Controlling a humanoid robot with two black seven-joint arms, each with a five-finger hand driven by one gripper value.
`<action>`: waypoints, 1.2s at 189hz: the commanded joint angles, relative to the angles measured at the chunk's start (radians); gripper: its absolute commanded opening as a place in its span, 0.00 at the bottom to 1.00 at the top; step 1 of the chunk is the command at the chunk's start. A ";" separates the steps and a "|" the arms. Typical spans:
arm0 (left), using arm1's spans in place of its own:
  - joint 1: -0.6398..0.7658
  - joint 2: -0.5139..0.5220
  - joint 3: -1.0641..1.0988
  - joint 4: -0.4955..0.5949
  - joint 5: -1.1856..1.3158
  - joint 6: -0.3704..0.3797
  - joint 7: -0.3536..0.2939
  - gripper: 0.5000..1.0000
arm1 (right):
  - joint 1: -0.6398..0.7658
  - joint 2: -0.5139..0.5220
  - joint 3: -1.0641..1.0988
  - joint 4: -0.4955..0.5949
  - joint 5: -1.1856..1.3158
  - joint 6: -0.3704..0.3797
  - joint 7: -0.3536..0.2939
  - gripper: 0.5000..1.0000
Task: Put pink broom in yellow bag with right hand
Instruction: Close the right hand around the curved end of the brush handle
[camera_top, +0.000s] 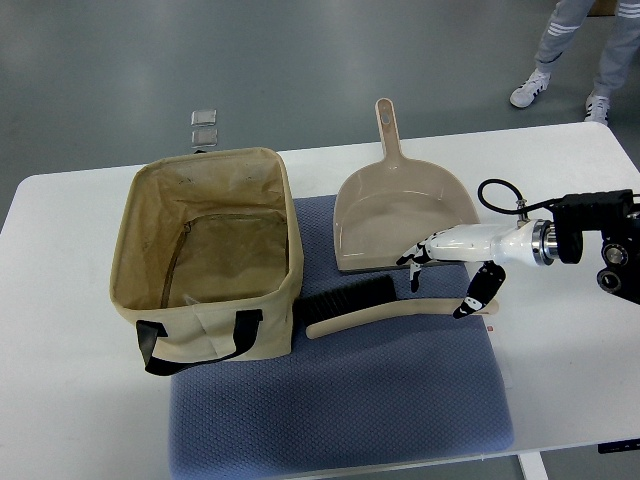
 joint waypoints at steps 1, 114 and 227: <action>0.000 0.000 0.000 0.000 0.000 0.000 0.000 1.00 | -0.021 0.000 0.000 0.000 -0.008 -0.009 -0.002 0.86; 0.000 0.000 0.000 0.000 0.000 0.000 0.000 1.00 | -0.055 0.011 0.014 -0.008 -0.030 -0.082 -0.045 0.86; 0.000 0.000 0.000 0.000 0.000 0.000 0.000 1.00 | -0.086 0.031 0.013 -0.034 -0.085 -0.127 -0.063 0.85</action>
